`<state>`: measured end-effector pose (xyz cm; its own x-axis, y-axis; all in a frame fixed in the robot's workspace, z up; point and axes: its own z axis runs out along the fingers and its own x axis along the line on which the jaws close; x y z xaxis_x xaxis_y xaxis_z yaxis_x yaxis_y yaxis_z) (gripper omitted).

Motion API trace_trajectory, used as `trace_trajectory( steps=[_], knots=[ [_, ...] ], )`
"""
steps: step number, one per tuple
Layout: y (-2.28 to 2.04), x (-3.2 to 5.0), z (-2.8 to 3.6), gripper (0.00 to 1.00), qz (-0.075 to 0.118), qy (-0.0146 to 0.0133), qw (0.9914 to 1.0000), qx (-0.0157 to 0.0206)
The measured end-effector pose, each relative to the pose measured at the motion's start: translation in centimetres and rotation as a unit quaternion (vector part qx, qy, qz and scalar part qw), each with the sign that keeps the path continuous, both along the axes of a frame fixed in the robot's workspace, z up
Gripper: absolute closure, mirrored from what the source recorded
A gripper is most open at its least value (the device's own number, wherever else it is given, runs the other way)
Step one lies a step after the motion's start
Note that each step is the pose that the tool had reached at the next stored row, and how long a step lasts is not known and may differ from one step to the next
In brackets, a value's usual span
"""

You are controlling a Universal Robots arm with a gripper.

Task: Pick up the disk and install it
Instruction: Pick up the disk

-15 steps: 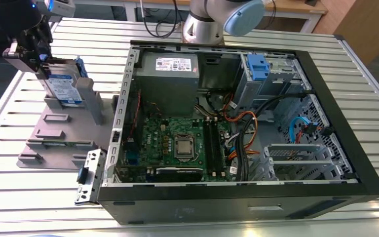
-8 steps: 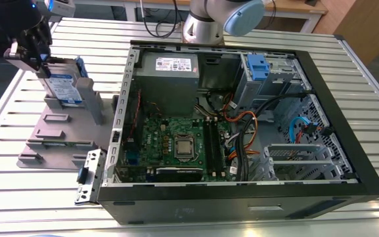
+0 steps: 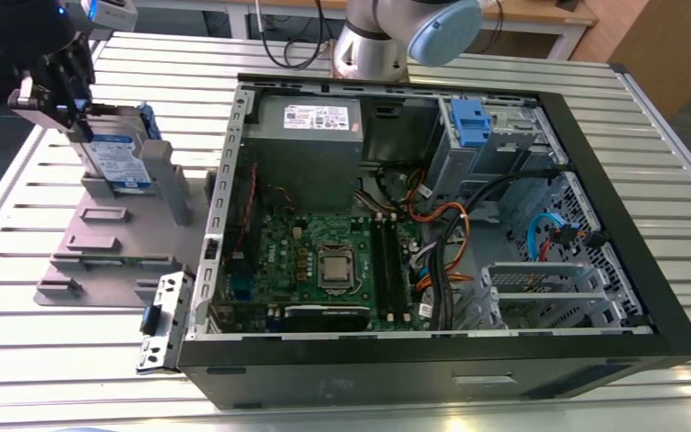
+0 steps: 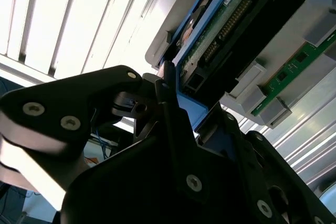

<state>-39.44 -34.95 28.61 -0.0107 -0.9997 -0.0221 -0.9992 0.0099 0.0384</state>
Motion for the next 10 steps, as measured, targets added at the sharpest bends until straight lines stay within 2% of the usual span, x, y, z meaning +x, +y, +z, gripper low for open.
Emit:
trace_trajectory(
  steps=[10],
  knots=[
    [0.00,0.00,0.00,0.63,0.000,-0.0001,1.00000,0.0001]
  ],
)
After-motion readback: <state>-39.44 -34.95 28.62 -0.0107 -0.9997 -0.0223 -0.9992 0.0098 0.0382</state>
